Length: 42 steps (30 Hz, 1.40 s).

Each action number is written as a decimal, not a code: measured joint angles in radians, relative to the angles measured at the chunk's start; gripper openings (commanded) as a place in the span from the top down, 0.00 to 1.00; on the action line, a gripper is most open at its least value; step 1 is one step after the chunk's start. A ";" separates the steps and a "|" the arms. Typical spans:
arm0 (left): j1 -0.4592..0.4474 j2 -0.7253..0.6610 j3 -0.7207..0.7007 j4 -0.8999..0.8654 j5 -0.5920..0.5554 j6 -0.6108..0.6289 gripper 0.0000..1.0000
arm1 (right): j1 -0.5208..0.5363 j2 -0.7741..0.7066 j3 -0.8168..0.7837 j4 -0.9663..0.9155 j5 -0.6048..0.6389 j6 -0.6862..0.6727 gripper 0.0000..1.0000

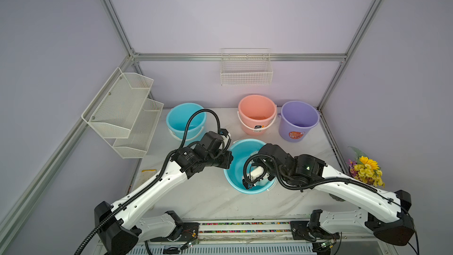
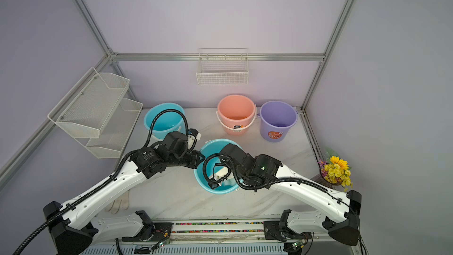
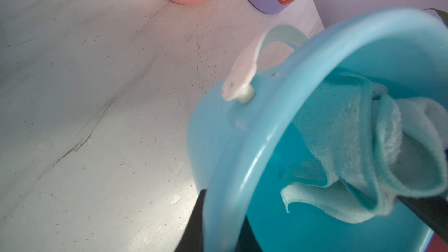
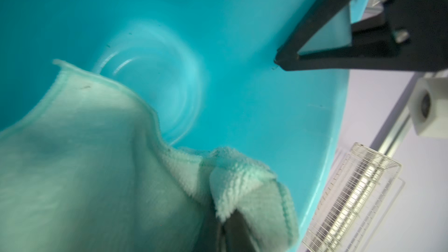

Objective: Wipe the inside of the bucket with a cloth
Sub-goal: Wipe the dirt from the inside of the bucket.

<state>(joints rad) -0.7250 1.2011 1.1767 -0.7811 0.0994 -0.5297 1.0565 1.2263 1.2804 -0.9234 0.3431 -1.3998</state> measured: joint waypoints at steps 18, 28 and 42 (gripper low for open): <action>0.000 0.000 0.000 -0.016 -0.003 0.005 1.00 | 0.067 0.038 -0.092 0.101 -0.489 0.352 1.00; 0.001 0.001 0.000 -0.063 -0.002 0.026 1.00 | 0.072 0.042 -0.247 0.566 -0.424 0.312 1.00; 0.010 0.000 0.000 -0.010 0.009 0.025 1.00 | -0.209 0.069 -0.115 0.614 -0.468 0.088 1.00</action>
<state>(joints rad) -0.7155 1.2015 1.1767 -0.7914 0.1081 -0.5049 0.8474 1.2949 1.1656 -0.3092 -0.1246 -1.3121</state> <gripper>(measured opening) 0.133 0.049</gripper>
